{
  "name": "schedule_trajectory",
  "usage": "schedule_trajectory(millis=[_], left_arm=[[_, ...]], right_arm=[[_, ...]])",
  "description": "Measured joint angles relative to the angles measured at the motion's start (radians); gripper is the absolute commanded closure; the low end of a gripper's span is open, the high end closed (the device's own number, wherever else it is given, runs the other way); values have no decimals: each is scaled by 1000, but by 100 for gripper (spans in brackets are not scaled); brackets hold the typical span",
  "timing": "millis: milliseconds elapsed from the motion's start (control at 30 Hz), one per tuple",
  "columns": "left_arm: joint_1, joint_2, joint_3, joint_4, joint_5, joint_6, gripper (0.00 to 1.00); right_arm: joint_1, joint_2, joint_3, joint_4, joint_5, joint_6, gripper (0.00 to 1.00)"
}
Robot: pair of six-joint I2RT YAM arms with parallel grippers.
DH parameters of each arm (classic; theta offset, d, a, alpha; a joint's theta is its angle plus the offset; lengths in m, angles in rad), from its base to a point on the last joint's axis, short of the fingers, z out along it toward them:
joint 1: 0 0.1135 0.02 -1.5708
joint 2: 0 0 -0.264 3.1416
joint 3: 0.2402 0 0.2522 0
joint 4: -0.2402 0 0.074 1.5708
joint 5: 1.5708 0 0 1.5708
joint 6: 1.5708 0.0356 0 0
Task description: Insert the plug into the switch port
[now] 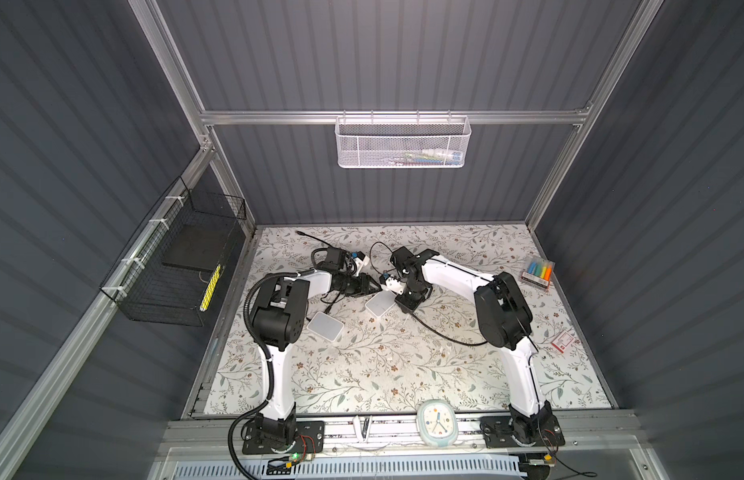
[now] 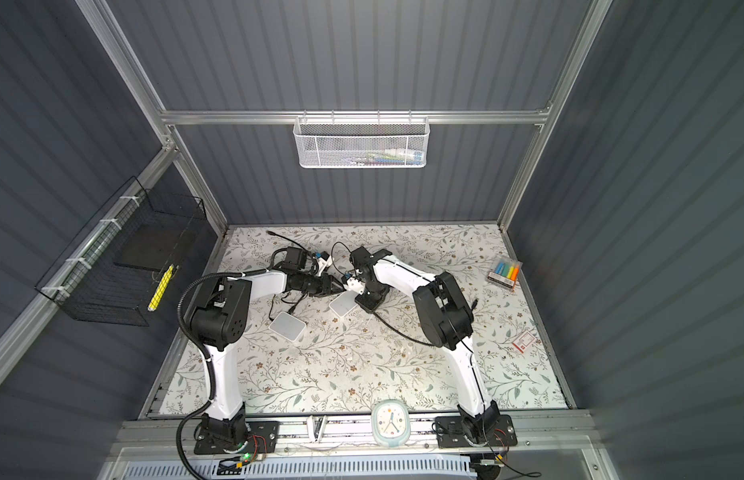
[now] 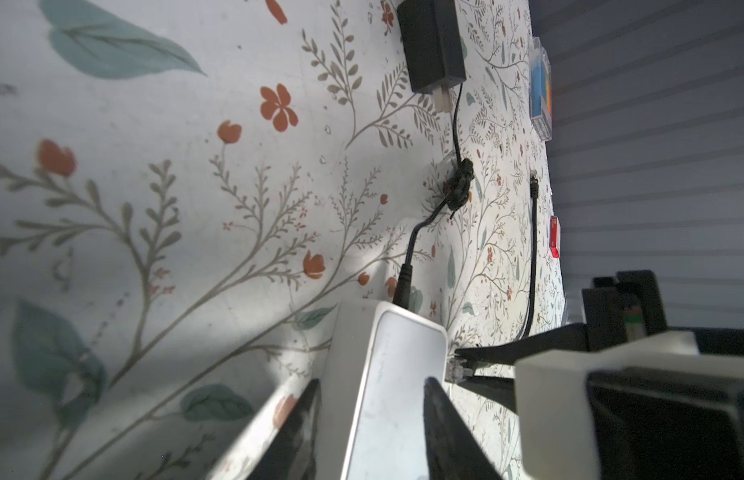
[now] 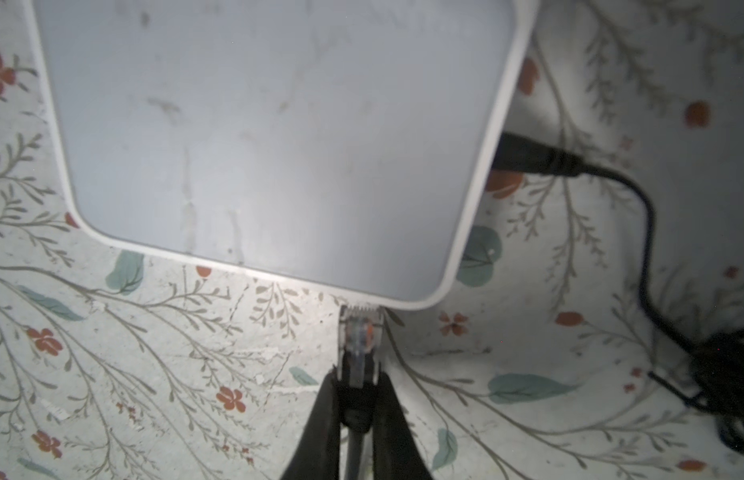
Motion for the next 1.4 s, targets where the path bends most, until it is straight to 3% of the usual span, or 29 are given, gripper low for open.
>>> schedule_trajectory(millis=[1400], left_arm=[[2,14,-75,101,52,-29,66]], right_arm=[[16,80,160,-120,34,63,100]])
